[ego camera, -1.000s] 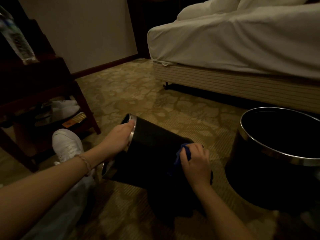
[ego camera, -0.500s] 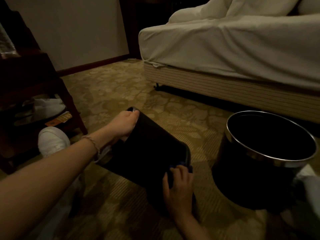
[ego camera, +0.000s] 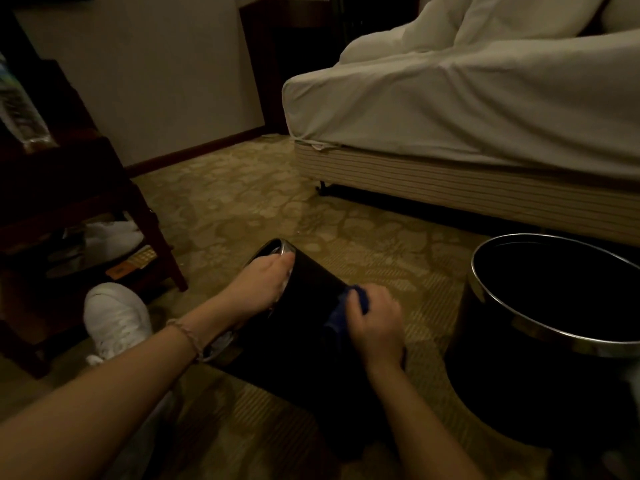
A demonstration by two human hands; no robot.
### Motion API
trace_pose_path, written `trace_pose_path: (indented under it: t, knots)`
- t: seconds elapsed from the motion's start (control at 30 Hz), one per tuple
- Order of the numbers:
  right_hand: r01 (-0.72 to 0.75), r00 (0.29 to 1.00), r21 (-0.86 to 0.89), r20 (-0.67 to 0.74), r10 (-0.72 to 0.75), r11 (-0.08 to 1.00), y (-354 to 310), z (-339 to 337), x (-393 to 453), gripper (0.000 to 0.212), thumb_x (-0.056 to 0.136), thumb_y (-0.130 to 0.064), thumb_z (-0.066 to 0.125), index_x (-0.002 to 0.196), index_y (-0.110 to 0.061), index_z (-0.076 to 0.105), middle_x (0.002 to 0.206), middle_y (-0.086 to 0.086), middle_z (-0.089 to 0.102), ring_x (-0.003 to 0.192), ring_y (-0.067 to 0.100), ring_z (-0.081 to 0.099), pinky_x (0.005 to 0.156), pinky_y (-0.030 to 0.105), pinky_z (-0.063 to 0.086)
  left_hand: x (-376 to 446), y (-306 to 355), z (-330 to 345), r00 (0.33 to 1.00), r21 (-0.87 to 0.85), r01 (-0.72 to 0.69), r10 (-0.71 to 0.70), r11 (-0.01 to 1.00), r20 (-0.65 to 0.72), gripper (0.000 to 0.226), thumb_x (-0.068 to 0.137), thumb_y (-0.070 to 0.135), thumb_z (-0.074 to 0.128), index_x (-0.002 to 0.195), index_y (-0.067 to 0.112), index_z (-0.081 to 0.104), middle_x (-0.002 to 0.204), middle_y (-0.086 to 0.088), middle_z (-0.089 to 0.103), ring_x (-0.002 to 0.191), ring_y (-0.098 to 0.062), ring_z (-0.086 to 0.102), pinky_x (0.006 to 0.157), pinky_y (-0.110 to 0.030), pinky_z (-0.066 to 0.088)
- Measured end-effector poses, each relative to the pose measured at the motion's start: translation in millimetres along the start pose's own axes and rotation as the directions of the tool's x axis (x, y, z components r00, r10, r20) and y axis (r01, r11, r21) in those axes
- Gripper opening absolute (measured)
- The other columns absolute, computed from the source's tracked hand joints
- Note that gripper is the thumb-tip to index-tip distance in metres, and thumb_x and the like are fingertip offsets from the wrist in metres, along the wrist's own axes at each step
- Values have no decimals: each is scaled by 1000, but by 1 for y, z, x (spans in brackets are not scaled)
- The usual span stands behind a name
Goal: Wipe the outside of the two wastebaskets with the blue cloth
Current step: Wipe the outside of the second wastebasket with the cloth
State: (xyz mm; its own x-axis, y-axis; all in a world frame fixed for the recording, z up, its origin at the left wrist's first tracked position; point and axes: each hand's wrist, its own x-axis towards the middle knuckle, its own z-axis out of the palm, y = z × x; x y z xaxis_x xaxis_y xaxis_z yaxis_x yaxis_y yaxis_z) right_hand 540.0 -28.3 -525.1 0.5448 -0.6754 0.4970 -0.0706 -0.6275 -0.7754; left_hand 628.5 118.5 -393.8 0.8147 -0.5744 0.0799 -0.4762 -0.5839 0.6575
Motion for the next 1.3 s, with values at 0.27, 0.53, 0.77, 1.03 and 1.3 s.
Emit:
trace_pose_path:
  t: [0.27, 0.53, 0.77, 1.03, 1.3]
  knots:
    - [-122, 991, 0, -48, 122, 993, 41, -31, -29, 27, 90, -40, 41, 72, -20, 42, 71, -14, 38, 71, 18, 48, 74, 43, 44, -3, 22, 26, 999, -13, -45, 45, 999, -7, 44, 102, 39, 37, 69, 14, 53, 63, 2, 53, 60, -13, 52, 60, -30, 39]
    - [184, 979, -1, 85, -183, 983, -21, -13, -40, 25, 95, -40, 45, 104, -22, 60, 107, -4, 59, 95, 20, 53, 83, 18, 27, 8, 16, 20, 1000, -17, -15, 14, 1000, -9, 37, 96, 37, 51, 67, 14, 52, 60, -1, 51, 53, -14, 47, 56, -30, 35]
    - [-23, 995, 28, 98, 20, 999, 32, -28, -44, 35, 92, -46, 40, 100, -18, 60, 102, -4, 56, 94, 22, 56, 84, 27, 37, 5, 10, 12, 999, -48, 19, -17, 999, 32, 30, 85, 32, 66, 83, 2, 66, 74, -14, 70, 62, -19, 65, 61, -37, 51]
    - [-76, 976, -19, 201, 78, 997, 55, -65, -53, 10, 93, -30, 57, 89, -21, 55, 86, -10, 47, 85, 17, 52, 79, 30, 36, -13, 37, 37, 988, 246, -151, 144, 957, 48, 31, 89, 33, 61, 65, 17, 50, 62, 3, 53, 57, -10, 51, 50, -25, 31]
    - [-32, 967, -205, 241, 82, 978, 39, -116, -36, 16, 95, -29, 57, 86, -18, 51, 94, 1, 51, 90, 25, 50, 78, 37, 42, -54, 80, 66, 880, 446, -466, 349, 764, 321, 23, 91, 37, 56, 79, 19, 51, 79, -6, 66, 75, -22, 63, 62, -28, 41]
